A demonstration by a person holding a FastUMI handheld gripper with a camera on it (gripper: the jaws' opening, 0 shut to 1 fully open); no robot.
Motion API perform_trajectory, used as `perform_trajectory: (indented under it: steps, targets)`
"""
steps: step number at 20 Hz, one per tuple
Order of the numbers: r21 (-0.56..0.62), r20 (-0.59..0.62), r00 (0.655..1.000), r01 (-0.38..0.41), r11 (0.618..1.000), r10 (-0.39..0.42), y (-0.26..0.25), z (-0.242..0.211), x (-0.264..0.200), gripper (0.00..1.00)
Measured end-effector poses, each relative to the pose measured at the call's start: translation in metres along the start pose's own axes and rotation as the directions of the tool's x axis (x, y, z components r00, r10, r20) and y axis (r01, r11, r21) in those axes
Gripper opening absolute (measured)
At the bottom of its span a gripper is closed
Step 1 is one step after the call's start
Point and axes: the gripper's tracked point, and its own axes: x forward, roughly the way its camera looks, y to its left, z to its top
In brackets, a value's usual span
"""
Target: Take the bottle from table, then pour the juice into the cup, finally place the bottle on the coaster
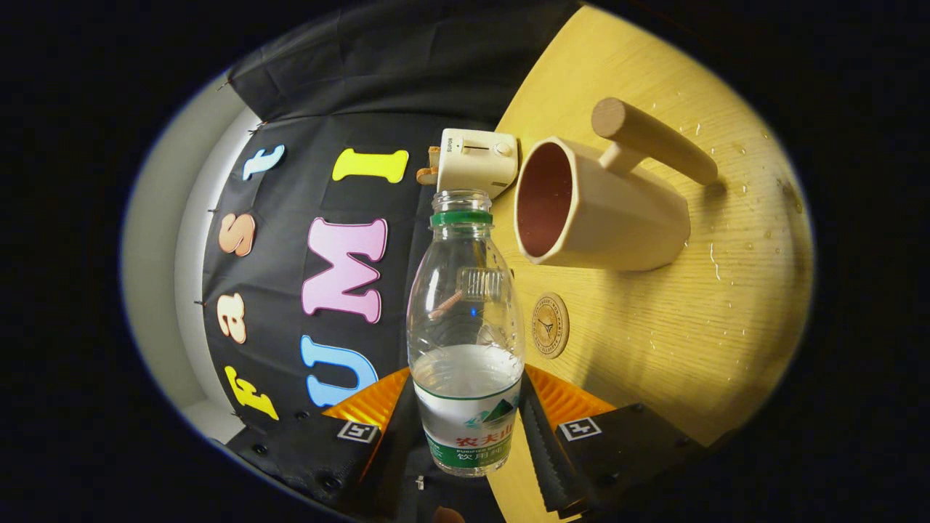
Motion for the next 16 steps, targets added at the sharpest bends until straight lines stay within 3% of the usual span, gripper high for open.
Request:
perform_trajectory:
  steps: [16]
  targets:
    - [0.2,0.041,0.999,-0.043,0.979,0.036,0.012,0.014,0.002,0.74]
